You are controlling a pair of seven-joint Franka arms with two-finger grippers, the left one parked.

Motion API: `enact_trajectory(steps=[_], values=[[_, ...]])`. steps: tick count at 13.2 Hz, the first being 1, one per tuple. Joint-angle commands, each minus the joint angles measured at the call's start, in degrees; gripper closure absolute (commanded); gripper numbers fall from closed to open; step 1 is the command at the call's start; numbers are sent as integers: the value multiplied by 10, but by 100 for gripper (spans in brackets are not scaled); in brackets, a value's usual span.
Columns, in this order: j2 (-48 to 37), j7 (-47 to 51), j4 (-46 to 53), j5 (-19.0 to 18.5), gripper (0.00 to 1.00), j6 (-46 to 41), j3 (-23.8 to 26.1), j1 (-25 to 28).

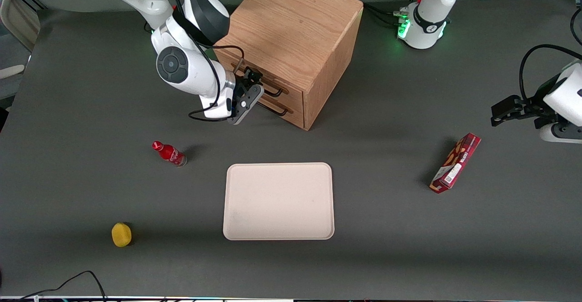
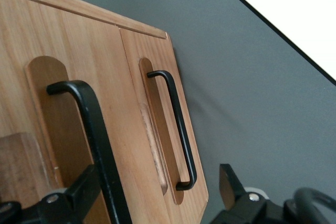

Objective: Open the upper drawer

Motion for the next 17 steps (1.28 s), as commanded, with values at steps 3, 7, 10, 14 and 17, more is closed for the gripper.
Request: enact_trajectory(steps=[3,7,10,14,17], values=[[-9,-22,-11,6,0,10,0,-6],[-4,-36,-7,5,0,12,-6,-8],[9,-37,3,-12,0,14,-6,-8],[36,-34,32,-27,0,14,-8,-9],[53,-35,50,-39,0,13,-21,-9]])
